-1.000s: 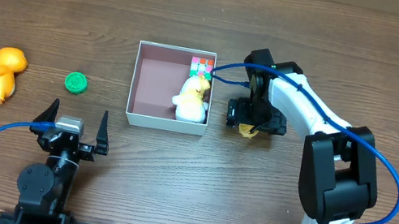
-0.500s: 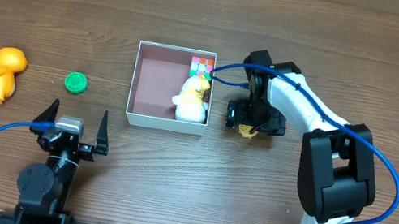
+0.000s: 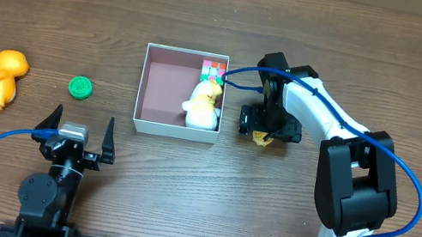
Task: Pack container
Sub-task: 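Lower the right gripper and close it on the yellow lid's rim, then lift the yellow lid and carry it left over the box, then lower the yellow lid into the box's back left corner and open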
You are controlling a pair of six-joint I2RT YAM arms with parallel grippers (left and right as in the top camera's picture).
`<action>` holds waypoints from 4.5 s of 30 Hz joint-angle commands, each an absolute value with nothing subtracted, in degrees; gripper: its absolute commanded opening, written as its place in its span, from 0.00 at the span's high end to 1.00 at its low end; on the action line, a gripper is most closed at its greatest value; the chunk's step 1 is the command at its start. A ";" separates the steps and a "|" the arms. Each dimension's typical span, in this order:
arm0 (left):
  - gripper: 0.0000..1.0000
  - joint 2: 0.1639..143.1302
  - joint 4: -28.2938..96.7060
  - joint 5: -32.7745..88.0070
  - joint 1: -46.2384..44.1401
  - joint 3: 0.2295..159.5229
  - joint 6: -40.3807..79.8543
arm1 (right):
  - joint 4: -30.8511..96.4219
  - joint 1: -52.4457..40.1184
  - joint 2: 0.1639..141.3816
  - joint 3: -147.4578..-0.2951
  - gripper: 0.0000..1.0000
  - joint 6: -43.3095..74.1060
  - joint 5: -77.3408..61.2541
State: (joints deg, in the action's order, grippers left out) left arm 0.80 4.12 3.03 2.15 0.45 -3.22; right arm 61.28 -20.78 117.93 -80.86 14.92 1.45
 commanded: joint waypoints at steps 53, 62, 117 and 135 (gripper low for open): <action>0.00 0.64 4.12 3.84 2.61 0.27 -4.10 | 81.71 -21.52 118.96 -110.30 0.60 14.98 3.31; 0.00 0.64 4.12 3.84 2.61 0.27 -4.10 | 82.21 -28.38 118.96 -125.19 0.60 17.52 -3.29; 0.00 0.64 4.12 3.84 2.61 0.27 -4.10 | 62.19 -39.46 132.97 -124.07 0.54 17.56 2.96; 0.00 0.64 4.12 3.84 2.61 0.27 -4.10 | 61.41 -39.46 136.77 -124.07 0.54 16.23 5.56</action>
